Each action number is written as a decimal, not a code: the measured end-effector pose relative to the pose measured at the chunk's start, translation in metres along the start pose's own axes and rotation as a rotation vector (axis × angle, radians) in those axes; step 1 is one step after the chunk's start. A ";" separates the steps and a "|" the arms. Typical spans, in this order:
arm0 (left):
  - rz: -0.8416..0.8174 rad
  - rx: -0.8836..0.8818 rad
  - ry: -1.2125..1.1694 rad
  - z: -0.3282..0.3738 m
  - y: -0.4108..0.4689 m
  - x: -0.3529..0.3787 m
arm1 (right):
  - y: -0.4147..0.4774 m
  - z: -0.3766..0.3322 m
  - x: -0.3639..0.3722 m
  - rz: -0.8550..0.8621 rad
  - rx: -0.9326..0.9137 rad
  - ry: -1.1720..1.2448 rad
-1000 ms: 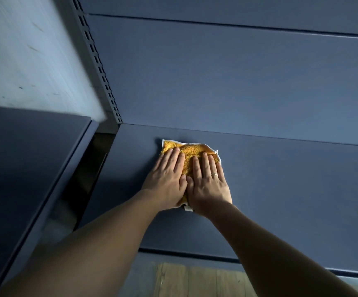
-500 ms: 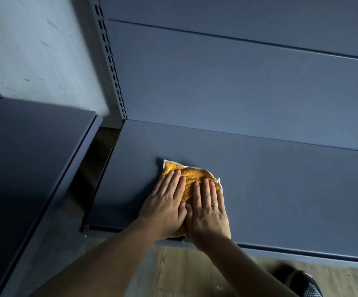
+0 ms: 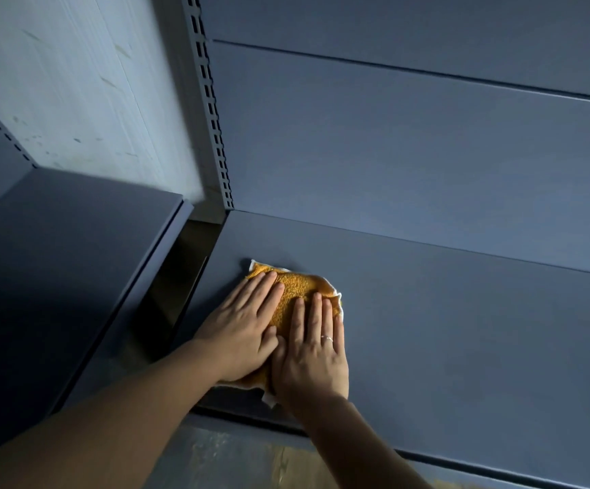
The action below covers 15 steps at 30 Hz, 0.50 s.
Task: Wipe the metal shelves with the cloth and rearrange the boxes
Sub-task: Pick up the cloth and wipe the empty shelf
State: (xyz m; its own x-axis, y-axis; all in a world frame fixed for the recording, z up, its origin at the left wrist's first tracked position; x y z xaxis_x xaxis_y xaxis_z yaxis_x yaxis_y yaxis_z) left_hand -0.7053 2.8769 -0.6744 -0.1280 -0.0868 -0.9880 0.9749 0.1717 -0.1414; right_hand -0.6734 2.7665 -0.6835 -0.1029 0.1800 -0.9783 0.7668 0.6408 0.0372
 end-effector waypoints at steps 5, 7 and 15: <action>0.006 -0.021 0.011 -0.018 0.061 -0.006 | 0.066 0.014 -0.001 -0.031 -0.015 0.014; 0.010 -0.026 0.021 -0.025 0.081 -0.009 | 0.084 0.018 -0.001 -0.107 -0.041 0.024; 0.022 -0.008 0.006 -0.045 0.125 -0.016 | 0.133 0.027 -0.004 -0.170 -0.001 -0.046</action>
State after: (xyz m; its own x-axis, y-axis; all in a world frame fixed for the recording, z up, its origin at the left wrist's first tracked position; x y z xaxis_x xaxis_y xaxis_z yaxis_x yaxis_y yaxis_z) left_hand -0.5898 2.9434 -0.6791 -0.1079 -0.0774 -0.9911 0.9761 0.1812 -0.1204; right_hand -0.5543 2.8311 -0.6798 -0.2018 0.0345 -0.9788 0.7400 0.6600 -0.1293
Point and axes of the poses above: each hand's wrist, its own y-axis towards the middle knuckle, its own x-axis out of the palm, z = x × y, the point moved 8 cm from there along y, towards the middle knuckle, and after that the axes turned 1 degree about y, right-handed, at the moved point
